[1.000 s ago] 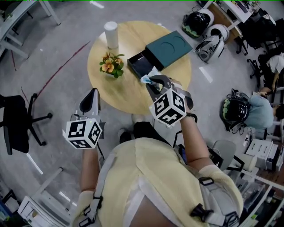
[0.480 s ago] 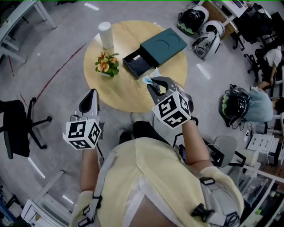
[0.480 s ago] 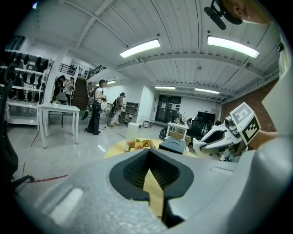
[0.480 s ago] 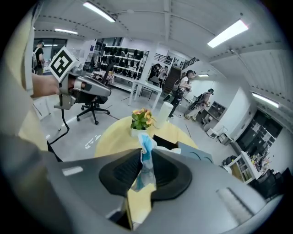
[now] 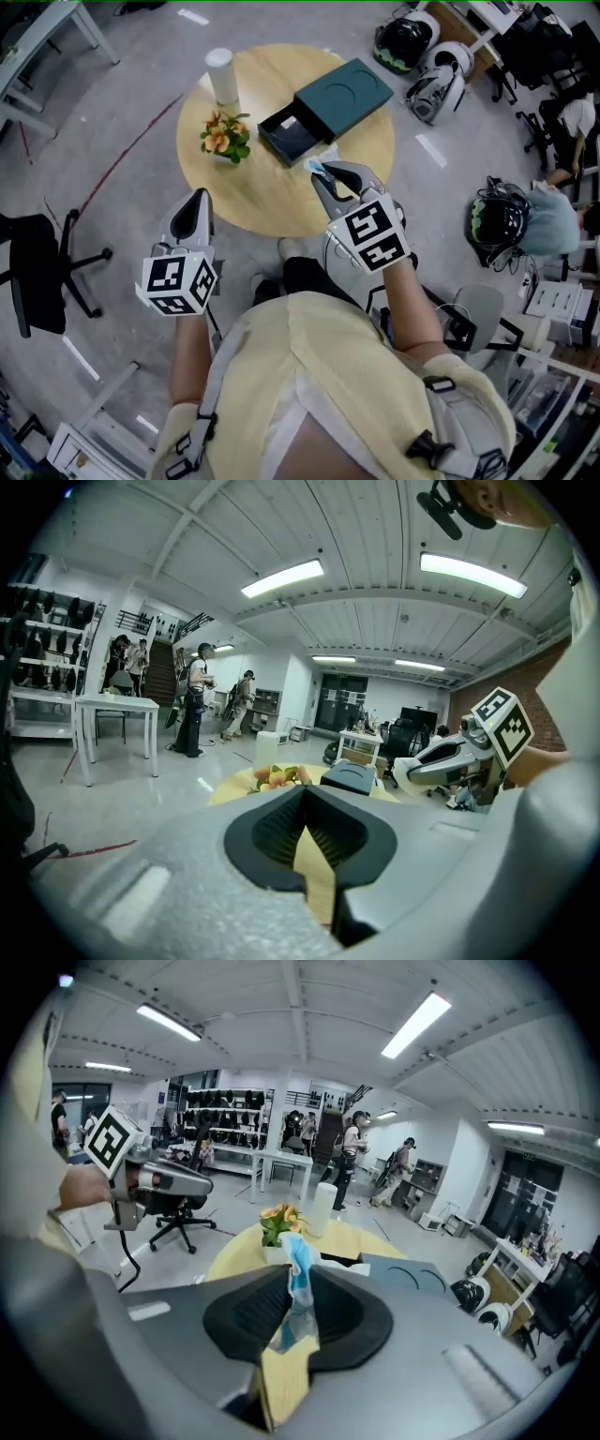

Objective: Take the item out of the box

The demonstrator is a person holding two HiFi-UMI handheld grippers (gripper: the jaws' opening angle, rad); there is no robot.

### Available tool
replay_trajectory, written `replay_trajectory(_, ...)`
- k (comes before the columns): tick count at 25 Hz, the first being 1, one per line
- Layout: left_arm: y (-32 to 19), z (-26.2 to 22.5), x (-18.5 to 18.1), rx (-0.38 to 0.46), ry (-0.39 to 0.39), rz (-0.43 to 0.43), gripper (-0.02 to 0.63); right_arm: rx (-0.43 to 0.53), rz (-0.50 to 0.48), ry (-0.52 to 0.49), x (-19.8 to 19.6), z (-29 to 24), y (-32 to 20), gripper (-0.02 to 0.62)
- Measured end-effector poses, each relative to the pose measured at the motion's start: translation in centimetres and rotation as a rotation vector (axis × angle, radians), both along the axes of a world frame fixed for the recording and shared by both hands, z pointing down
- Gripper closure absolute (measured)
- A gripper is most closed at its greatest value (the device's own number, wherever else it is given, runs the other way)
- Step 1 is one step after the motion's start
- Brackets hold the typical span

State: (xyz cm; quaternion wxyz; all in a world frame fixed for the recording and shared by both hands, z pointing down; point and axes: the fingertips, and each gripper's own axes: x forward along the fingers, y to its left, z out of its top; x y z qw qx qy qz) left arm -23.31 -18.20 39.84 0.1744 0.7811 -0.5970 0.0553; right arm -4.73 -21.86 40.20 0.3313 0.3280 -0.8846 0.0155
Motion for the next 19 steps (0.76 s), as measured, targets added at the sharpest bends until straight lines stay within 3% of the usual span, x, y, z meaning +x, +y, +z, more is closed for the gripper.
replay_trajectory(19,0.55,-0.51,-0.09,0.030,0.002,0.004,0.601,-0.042,0.040,-0.126,-0.79,-0.32,0.16,0.528)
